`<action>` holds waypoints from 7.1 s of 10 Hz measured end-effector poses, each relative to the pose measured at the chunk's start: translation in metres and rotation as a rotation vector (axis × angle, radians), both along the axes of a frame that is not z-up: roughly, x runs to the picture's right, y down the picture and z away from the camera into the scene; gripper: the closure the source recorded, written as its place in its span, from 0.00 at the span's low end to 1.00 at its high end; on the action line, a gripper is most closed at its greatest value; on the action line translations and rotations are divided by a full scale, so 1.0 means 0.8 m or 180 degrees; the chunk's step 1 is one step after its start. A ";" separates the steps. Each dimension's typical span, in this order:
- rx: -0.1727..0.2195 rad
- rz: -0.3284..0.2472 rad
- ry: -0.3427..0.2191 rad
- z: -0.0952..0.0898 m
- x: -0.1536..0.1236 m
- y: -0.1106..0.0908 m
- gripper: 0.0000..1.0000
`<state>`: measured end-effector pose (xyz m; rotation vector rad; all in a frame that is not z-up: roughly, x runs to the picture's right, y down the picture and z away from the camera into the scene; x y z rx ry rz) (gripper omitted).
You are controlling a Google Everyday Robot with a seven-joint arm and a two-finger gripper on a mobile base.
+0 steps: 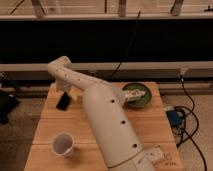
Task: Place the eraser in the ceramic cup
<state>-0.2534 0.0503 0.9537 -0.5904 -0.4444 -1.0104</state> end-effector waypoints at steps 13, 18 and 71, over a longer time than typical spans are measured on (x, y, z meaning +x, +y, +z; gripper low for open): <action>-0.0280 -0.0303 -0.0026 0.003 0.009 0.035 0.84; -0.0101 -0.0224 -0.0118 -0.024 0.013 0.019 1.00; 0.0694 -0.0866 -0.1112 -0.362 0.074 0.174 0.20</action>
